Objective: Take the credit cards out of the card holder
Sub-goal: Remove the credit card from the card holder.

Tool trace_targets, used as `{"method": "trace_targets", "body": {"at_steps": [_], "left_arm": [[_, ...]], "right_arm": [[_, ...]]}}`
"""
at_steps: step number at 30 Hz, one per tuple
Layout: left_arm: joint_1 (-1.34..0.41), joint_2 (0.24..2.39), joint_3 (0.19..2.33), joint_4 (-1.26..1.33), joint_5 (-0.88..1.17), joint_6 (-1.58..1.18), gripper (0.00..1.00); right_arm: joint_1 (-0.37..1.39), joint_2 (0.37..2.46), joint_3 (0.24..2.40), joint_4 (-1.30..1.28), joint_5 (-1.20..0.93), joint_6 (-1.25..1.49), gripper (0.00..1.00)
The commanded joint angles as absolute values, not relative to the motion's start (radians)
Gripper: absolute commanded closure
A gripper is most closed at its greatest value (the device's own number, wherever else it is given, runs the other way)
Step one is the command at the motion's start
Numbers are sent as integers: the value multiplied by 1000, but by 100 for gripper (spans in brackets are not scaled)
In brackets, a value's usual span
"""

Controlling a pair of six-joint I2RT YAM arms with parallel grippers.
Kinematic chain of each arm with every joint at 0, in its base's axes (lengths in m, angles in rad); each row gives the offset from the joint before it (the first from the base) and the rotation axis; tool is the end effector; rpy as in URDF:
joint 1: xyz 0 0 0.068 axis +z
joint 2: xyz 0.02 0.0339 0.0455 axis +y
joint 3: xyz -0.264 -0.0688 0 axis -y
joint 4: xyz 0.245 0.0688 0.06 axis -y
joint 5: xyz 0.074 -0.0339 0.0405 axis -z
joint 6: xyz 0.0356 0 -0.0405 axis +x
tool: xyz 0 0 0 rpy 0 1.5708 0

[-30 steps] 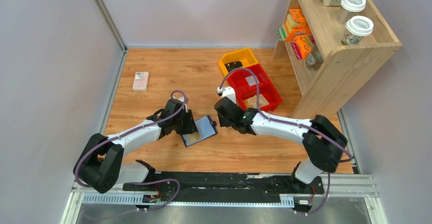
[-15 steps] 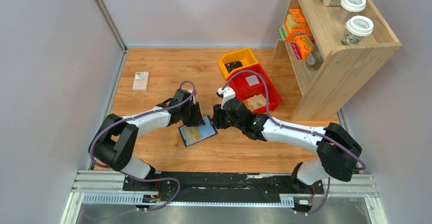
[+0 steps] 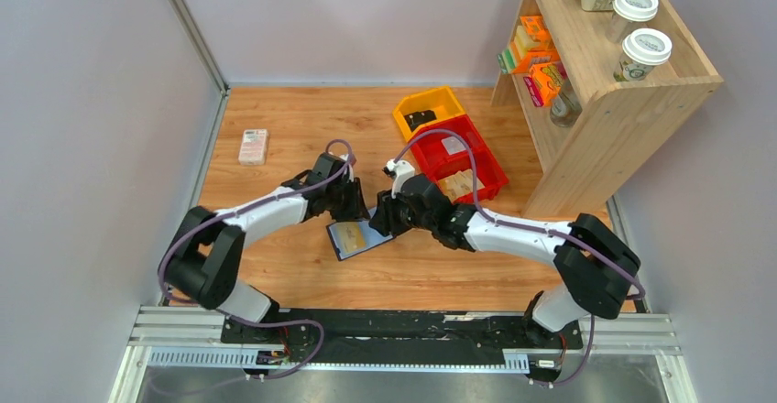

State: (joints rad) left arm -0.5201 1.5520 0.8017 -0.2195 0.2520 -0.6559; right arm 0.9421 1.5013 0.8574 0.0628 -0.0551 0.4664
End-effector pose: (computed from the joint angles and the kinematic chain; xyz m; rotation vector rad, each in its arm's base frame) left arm 0.2529 -0.1551 0.1648 -0.0769 2.6820 -0.7434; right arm 0.1897 0.2642 0.2176 -0.5709 2.2107 0.8456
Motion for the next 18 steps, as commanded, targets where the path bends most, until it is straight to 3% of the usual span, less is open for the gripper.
{"method": "trace_targets", "body": {"at_steps": [1,9,18], "left_arm": [[-493,1343,821,-284,141,-632,64],[-448,1149,729,-406,52,-603,64],[-446,1114,577,-382,124,-624,74]], "right_arm": [[930,1549,885,123,-133,499,61],[911,1676,966,109,-192,515,62],[865,1804,1028,167,-267,592,64]]}}
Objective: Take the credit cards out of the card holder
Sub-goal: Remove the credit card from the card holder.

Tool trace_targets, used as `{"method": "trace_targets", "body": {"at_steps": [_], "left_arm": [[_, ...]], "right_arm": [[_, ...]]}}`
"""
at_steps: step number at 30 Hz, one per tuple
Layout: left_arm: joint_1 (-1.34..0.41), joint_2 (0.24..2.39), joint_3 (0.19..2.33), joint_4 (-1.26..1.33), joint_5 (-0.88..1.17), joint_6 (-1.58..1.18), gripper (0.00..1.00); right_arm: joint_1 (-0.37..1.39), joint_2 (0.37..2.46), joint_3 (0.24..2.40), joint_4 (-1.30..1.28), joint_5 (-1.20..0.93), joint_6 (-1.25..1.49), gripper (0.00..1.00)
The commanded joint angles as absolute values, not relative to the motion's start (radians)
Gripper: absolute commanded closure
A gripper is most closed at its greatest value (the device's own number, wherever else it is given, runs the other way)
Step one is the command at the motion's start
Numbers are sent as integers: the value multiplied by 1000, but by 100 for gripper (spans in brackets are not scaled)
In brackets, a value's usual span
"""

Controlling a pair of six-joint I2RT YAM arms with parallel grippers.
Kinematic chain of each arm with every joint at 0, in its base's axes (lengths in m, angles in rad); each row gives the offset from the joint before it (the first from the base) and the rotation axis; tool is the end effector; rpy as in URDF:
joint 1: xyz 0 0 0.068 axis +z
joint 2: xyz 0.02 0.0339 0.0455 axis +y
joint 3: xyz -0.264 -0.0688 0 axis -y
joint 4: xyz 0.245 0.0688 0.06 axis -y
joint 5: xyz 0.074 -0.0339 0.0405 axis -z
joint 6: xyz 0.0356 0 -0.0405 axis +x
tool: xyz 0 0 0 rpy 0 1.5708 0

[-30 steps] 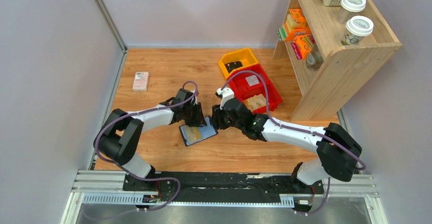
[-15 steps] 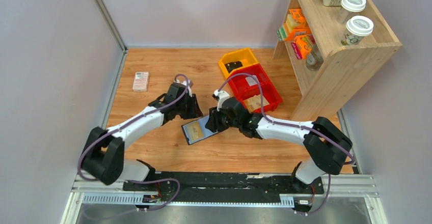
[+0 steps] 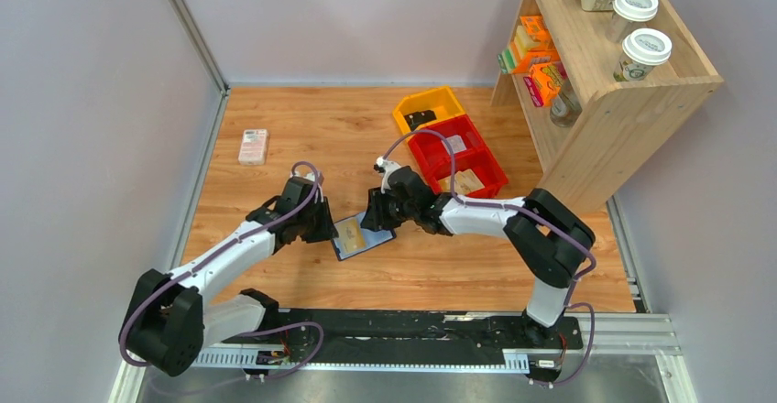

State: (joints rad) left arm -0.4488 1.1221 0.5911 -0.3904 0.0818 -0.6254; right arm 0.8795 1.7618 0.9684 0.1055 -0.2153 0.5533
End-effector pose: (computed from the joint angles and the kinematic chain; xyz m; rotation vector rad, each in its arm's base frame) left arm 0.1909 -0.0952 0.1918 -0.1916 2.5660 -0.5336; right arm 0.2292 0.2890 0.1711 -0.5190 2.3866 0.9557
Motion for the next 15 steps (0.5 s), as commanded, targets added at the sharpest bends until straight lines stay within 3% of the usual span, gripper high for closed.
{"method": "trace_targets", "body": {"at_steps": [1,15], "left_arm": [[-446,1124,574,-377,129,-621,74],[-446,1250,577,-304,186,-604,76]], "right_arm": [[862,1819,1041,166,-273,592,64],[856,1933,1109,144,-316,600,64]]}}
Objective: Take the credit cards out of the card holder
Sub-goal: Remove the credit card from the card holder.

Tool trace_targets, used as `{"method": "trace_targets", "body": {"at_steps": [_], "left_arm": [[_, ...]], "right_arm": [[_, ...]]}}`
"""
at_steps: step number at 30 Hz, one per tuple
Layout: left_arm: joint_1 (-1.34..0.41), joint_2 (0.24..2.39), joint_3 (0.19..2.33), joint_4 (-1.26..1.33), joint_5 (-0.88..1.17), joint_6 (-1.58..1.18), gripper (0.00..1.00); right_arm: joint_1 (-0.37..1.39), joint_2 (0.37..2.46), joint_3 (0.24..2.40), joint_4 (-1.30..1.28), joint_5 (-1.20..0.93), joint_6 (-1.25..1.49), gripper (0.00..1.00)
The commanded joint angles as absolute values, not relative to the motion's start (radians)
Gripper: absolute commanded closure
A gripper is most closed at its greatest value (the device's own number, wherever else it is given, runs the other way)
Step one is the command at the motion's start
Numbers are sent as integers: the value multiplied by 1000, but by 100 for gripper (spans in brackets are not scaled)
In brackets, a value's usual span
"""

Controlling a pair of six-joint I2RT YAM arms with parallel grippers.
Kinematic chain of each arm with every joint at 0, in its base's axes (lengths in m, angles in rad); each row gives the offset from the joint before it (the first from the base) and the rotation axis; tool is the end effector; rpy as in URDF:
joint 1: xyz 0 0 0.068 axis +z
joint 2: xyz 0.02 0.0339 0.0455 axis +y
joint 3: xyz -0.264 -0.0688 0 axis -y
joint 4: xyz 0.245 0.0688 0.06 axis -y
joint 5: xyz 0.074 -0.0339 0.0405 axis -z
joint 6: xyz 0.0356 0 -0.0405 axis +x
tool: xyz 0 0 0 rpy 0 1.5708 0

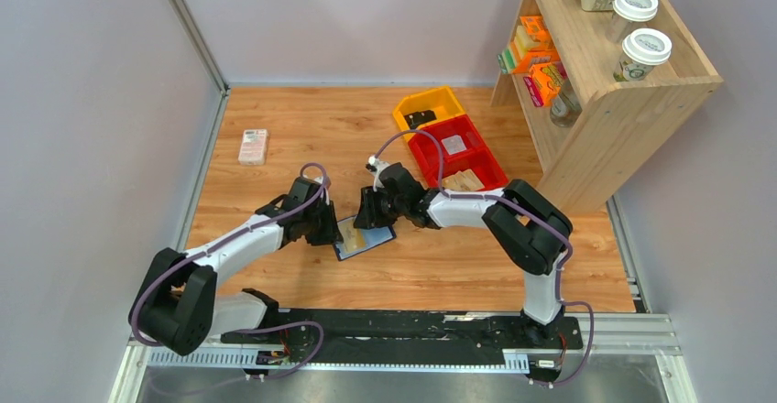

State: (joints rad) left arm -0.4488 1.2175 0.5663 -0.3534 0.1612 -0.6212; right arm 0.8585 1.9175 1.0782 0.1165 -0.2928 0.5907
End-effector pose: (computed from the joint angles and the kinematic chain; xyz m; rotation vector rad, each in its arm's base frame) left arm 0.1943 -0.0999 0.1683 -0.1677 2.6707 -0.5827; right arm 0.2530 0.3088 0.1481 -0.4983 2.4538 1.0233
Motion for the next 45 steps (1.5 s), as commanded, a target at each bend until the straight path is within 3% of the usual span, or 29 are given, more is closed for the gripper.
{"method": "trace_targets", "body": {"at_steps": [1,13,33,45], "left_arm": [[-445,1262,574,-296,183,-604,77],[-446,1302,526,-293,143,-598,80],[-446,1335,518,-302,130,-595,84],[-448,1341,528,-304,143,-584,85]], "right_arm": [[854,1934,1111,144,-319,600,64],[853,1965,1115,155,-385,603,66],[807,1899,983,492,-640,733,85],[837,2009,1107,307,-649,701,85]]}}
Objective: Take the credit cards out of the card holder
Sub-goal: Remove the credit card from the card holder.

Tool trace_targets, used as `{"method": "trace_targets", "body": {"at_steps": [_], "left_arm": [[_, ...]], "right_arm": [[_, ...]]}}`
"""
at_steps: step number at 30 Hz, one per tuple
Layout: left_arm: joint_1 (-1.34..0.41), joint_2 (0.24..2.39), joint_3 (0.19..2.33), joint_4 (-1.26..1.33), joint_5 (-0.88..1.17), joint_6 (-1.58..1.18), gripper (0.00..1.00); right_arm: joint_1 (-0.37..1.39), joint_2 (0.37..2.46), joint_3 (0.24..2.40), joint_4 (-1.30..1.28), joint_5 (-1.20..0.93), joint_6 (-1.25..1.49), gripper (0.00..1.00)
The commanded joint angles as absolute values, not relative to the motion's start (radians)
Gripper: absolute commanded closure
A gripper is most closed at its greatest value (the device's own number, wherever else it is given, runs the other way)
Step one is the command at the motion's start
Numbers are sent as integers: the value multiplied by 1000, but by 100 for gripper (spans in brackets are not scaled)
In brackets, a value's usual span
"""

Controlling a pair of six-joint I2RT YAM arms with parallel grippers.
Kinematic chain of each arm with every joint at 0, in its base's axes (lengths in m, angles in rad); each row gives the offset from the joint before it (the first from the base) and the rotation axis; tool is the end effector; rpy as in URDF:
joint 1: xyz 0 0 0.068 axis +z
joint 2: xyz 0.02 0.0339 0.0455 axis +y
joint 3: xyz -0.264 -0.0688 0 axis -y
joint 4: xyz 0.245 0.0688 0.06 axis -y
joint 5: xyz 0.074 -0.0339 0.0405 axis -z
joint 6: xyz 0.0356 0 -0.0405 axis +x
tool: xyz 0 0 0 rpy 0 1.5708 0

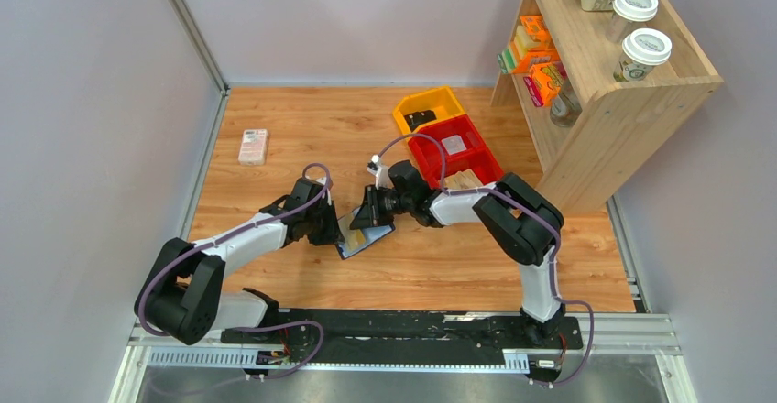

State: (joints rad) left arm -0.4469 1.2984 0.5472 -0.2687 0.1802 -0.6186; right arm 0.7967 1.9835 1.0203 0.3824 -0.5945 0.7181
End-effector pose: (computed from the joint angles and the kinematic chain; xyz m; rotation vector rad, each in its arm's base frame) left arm 0.2011 -0.1034 0.1515 -0.1625 2.6905 -0.5965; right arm 0.2664 0.3011 0.1317 -0.4936 2.3957 1.4322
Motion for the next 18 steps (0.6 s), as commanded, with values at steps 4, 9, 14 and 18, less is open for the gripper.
{"method": "trace_targets", "body": {"at_steps": [4,9,14,18], "left_arm": [[-448,1339,525,-302,143,-584,85],[-451,1353,526,-308,137,-578,85],[-457,1367,526,-322,124,-574,86],[-459,1371,520,-322,120,-575,86]], "right_arm": [[847,2028,1127,284,-652,702,81],[845,2039,1163,224,-676,704,77],[815,2005,1117,270,-718,751,77],[781,1967,1069,334,-745,779,78]]}}
